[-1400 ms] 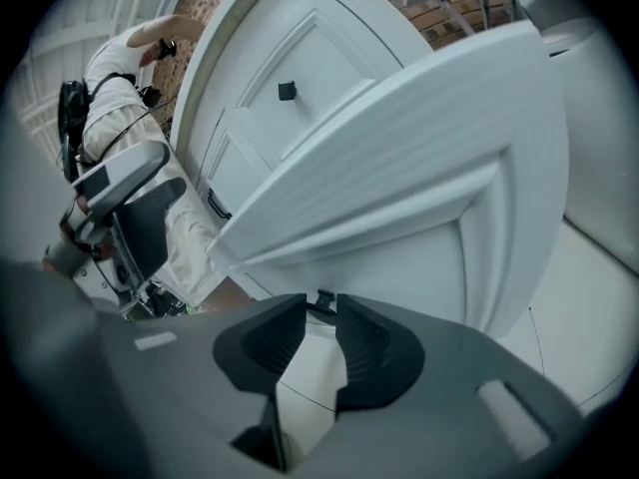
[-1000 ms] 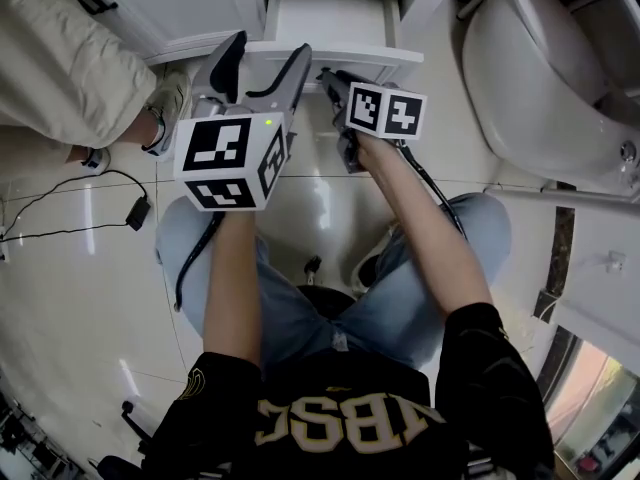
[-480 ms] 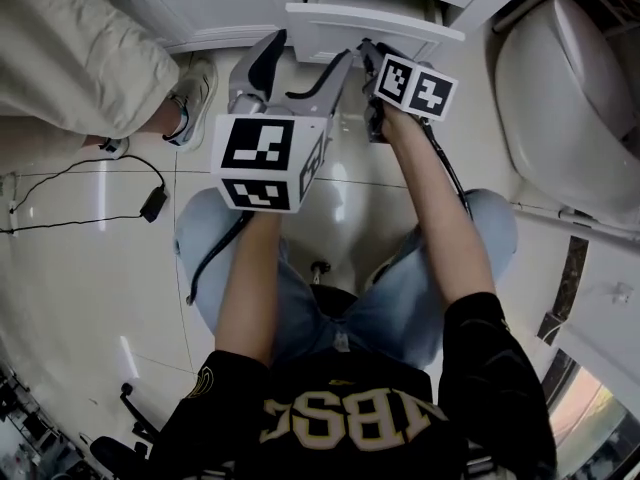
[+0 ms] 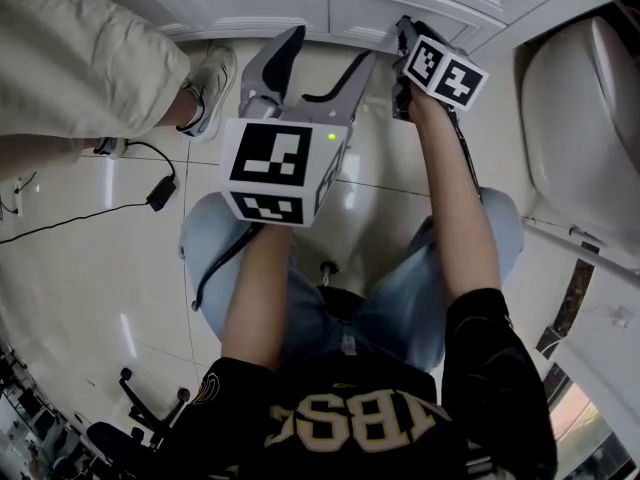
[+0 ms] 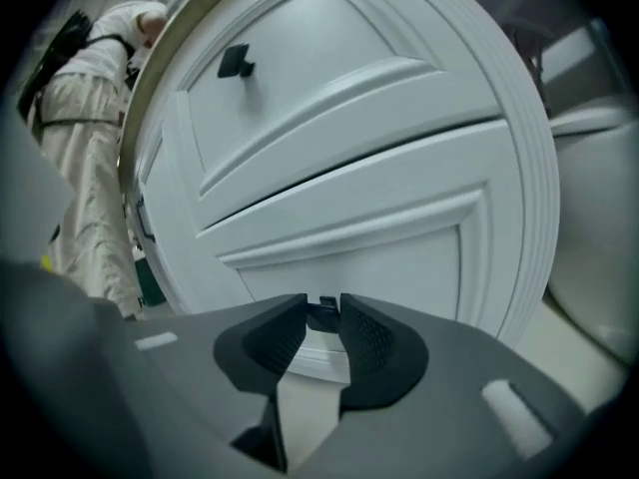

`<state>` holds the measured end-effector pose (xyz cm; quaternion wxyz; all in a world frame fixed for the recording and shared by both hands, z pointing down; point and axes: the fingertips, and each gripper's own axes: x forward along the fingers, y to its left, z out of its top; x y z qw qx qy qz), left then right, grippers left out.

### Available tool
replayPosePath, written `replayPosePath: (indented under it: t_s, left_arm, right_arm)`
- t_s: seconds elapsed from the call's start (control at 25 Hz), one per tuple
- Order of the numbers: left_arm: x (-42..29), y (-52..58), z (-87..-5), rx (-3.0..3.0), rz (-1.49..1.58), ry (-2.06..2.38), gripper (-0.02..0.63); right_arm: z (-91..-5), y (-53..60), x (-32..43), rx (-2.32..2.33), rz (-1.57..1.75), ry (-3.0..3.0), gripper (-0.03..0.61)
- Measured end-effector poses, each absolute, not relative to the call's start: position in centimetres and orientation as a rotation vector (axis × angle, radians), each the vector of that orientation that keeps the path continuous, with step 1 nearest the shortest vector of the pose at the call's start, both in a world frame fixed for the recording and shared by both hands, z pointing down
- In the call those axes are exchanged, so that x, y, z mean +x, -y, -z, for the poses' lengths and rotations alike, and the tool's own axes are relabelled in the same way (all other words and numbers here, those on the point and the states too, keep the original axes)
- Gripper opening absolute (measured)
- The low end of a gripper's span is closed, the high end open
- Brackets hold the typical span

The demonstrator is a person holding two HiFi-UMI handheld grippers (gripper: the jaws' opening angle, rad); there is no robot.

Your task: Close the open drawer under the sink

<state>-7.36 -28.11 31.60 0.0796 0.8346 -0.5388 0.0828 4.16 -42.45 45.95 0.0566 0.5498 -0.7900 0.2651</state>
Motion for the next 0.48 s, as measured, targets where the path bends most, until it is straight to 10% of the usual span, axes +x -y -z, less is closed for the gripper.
replayPosePath:
  t_s: [0.48]
  left_arm:
    - [-10.7, 27.8, -31.8, 2.482, -0.292, 1.667, 0.319]
  right_arm:
    - [-40.7, 40.8, 1.1, 1.546, -0.382, 2.452, 0.098]
